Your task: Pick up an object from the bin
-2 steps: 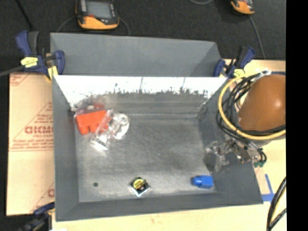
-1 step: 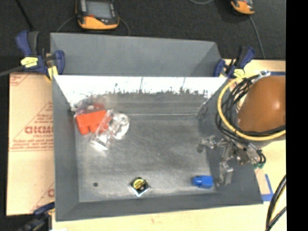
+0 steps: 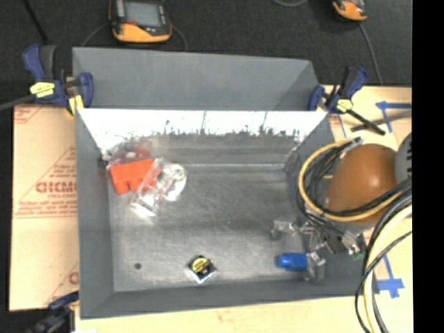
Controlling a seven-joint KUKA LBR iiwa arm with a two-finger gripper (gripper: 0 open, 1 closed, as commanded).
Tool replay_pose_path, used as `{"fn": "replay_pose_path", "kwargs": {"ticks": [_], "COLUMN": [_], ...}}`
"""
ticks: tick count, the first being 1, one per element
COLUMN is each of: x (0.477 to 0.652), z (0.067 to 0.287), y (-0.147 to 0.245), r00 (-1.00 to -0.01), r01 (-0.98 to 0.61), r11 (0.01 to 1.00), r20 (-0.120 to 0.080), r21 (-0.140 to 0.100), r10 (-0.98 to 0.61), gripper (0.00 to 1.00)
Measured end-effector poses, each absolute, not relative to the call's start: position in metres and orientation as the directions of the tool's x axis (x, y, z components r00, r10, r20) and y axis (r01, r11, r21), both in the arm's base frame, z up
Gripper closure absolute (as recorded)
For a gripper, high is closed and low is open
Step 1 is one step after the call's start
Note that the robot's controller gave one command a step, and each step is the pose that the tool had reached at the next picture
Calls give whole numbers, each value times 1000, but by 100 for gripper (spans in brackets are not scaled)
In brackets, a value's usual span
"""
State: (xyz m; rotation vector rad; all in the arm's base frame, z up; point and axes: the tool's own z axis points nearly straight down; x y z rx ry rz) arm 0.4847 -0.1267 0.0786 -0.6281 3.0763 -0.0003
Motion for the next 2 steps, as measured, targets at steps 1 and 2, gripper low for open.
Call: {"fn": "replay_pose_path", "kwargs": {"ticks": [1,2], "x": [486,524], "z": [82,216], "y": [-127,-105], "r00": [-920,-910], "r01": [-393,-413], "r11": [920,911], "r20": [-5,-11], "r21": [-3,-8], "r10": [-393,-413], "gripper": [100,100]}}
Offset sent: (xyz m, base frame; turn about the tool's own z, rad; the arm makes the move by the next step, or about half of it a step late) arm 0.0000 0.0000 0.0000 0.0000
